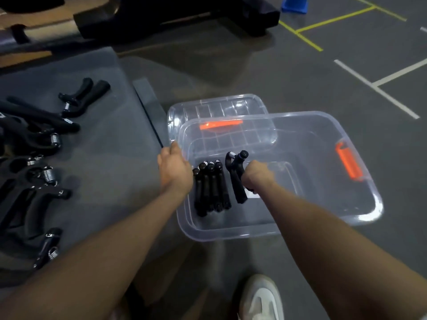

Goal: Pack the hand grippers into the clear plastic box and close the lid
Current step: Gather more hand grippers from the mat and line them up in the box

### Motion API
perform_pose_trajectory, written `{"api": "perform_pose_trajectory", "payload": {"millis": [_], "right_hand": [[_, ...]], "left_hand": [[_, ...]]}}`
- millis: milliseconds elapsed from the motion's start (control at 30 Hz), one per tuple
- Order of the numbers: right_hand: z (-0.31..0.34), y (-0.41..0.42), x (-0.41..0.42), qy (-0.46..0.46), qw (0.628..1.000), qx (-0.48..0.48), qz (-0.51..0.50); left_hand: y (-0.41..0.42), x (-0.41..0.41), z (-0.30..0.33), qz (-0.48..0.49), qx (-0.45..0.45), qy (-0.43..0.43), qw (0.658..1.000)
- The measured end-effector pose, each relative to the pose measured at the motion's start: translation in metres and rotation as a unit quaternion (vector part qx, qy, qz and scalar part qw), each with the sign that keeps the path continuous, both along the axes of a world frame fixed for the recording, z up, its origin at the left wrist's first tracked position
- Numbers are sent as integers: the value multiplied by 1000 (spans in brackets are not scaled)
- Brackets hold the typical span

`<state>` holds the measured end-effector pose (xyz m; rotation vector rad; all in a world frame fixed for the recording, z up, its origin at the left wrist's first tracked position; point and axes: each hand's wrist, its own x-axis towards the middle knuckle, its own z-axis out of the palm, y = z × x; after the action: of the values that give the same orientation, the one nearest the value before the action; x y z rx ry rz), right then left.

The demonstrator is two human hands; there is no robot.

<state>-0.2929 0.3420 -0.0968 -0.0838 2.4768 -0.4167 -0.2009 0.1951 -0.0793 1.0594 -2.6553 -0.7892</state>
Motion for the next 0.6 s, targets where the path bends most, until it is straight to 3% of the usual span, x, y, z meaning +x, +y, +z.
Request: {"api": "perform_pose_trajectory", "payload": {"millis": [300,400,533,600], "right_hand": [[-29,-9,14,59,998,20,-5],[-32,-9,21,30,1000,3,-3],[-26,-11,26,-11,995,18,97],[-19,-13,25,-33,995,5,99]], "left_hand": [[6,16,-2,-9,15,71,997],[7,17,0,-13,16,71,997],[7,18,1,-14,28,65,997],[7,18,1,-17,31,67,997]]}}
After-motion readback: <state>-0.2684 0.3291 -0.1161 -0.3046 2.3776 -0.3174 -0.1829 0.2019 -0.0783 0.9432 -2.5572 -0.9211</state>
